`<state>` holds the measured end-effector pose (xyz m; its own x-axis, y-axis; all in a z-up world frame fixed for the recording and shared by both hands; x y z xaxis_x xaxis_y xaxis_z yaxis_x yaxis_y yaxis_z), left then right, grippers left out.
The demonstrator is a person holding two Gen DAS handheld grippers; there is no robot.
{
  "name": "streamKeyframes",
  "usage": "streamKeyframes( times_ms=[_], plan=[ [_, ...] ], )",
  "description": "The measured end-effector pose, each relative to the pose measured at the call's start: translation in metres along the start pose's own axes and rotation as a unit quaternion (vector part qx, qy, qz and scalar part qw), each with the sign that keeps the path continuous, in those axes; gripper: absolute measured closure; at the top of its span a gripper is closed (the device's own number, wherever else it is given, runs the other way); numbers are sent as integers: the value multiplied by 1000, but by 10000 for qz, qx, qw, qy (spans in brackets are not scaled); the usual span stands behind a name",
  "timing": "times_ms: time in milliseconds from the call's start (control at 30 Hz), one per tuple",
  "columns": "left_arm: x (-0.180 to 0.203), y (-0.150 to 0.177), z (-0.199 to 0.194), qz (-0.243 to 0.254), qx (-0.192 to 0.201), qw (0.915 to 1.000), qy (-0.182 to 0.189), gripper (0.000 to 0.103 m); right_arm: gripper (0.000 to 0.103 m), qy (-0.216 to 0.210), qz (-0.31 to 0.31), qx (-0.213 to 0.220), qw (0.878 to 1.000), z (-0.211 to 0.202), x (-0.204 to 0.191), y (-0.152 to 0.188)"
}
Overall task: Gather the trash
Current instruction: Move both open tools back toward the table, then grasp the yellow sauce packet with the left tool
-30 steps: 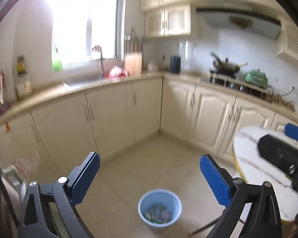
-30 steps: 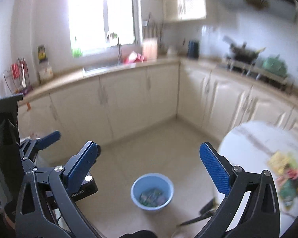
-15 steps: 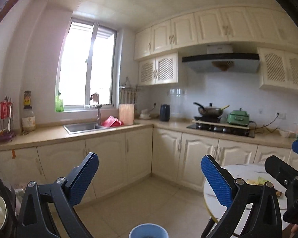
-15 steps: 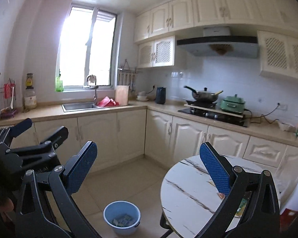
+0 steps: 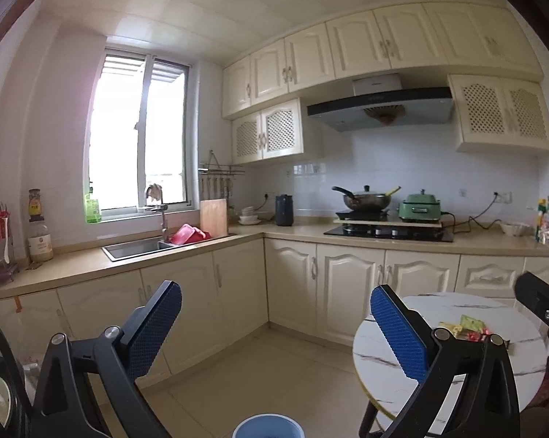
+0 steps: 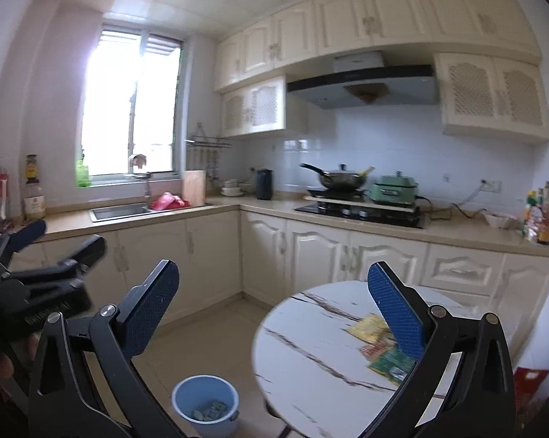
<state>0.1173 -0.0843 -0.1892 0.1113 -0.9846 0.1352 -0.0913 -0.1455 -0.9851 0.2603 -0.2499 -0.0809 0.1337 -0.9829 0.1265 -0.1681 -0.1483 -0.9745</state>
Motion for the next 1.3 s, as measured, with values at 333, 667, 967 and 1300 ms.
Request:
streamKeyframes(
  times_ms=[333,667,967,1300],
  plan=[
    [60,-29,87,308,-453,9963,661,1,0,914,506,-932,9901,25,105,76],
    [140,34,196,1006,-2074,9643,1302,1,0,1196,1039,-2323,9597,72,182,191],
    [228,38,287,1429,-2962,9241,1946,1,0,1283,1230,-2874,9412,104,226,235],
    [299,61,420,1784,-3963,8667,2449,1,0,1276,1258,-3164,9315,145,270,241]
  ],
)
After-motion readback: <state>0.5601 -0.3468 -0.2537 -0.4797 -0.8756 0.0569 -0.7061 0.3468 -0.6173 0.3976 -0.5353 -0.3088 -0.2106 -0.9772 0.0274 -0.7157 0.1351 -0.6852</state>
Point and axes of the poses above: each gripper's, at about its wrist camera, not at the fingertips, and z roughly the way its jaws point, x to its right, y to its underside, the point moved 5 cm from there along z, roughly the way its jaws point, and after that the axes turned 10 degrees about -z, right-handed, at the moved point
